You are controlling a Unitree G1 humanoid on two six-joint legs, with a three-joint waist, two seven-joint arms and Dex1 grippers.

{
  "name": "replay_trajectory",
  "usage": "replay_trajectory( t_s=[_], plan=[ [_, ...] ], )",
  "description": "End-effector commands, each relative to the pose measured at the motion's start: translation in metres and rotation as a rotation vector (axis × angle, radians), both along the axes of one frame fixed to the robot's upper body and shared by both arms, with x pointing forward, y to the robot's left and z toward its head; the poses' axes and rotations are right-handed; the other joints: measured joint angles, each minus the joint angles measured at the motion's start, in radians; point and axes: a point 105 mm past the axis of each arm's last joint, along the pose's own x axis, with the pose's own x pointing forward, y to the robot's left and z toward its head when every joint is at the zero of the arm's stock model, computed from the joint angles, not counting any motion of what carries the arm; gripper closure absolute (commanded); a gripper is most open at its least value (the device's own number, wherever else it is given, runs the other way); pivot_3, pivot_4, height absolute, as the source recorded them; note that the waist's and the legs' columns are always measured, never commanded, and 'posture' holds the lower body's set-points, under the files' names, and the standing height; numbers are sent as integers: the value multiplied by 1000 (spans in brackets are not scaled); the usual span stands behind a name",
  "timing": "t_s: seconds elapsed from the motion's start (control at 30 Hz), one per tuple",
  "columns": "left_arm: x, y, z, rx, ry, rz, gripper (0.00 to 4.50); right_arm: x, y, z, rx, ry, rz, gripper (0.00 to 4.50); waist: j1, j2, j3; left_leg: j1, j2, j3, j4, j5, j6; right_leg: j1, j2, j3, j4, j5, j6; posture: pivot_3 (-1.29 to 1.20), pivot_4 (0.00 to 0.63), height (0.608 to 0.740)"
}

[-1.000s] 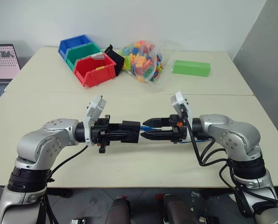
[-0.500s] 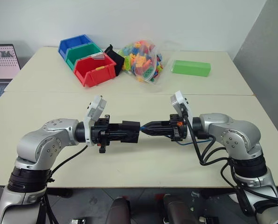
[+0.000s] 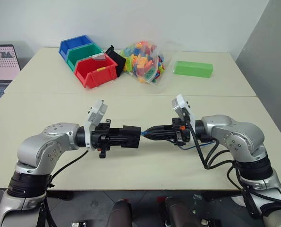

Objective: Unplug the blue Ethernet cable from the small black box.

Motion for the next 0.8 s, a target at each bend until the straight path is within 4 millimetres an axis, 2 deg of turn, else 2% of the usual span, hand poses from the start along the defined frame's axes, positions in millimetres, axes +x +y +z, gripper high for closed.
replay_trajectory(
  t_s=[0.03,0.13,0.3,0.4,0.57,0.63,0.67,0.77,0.8],
  plan=[
    [8,18,4,8,-62,95,3701,8,-19,-3,-6,-12,-78,4426,-1,0,0,0,0,0,0,0,0,0,0,0,0,0,0,0,150,740],
    [12,25,2,12,-72,145,3701,18,-29,-7,0,-29,-174,4426,-2,0,0,0,0,0,0,0,0,0,0,1,0,0,0,0,150,740],
    [23,35,-2,20,-97,261,3701,76,-55,-11,-75,-238,-576,4427,-5,0,0,0,0,0,0,0,0,0,0,2,0,0,0,0,150,740],
    [32,38,-4,27,-121,324,3701,107,-73,-15,-200,-402,-804,4427,-6,0,0,0,0,1,0,0,0,-1,0,3,0,0,0,0,150,740],
    [49,39,-6,30,-172,402,3701,132,-84,-19,-319,-573,-971,4427,-7,0,0,-1,0,1,-1,0,0,-2,0,3,0,0,0,0,150,740],
    [58,40,-5,32,-207,453,3701,136,-84,-17,-316,-603,-999,3728,-7,0,0,-1,0,2,-1,0,0,-2,0,4,0,1,0,0,150,740],
    [61,41,-5,31,-217,471,3701,137,-84,-16,-308,-608,-1002,3703,-6,0,0,-2,0,1,-1,0,0,-2,0,4,0,2,-2,0,150,740],
    [73,44,-5,41,-261,543,3701,135,-83,-7,-277,-624,-990,3040,-5,0,0,-2,0,2,-1,0,0,-2,0,4,0,2,-3,0,150,740],
    [78,47,-5,45,-282,585,3701,134,-83,-2,-264,-639,-986,2698,-5,0,0,-2,0,2,-1,0,0,-2,0,3,0,2,-3,0,150,740]
  ],
)
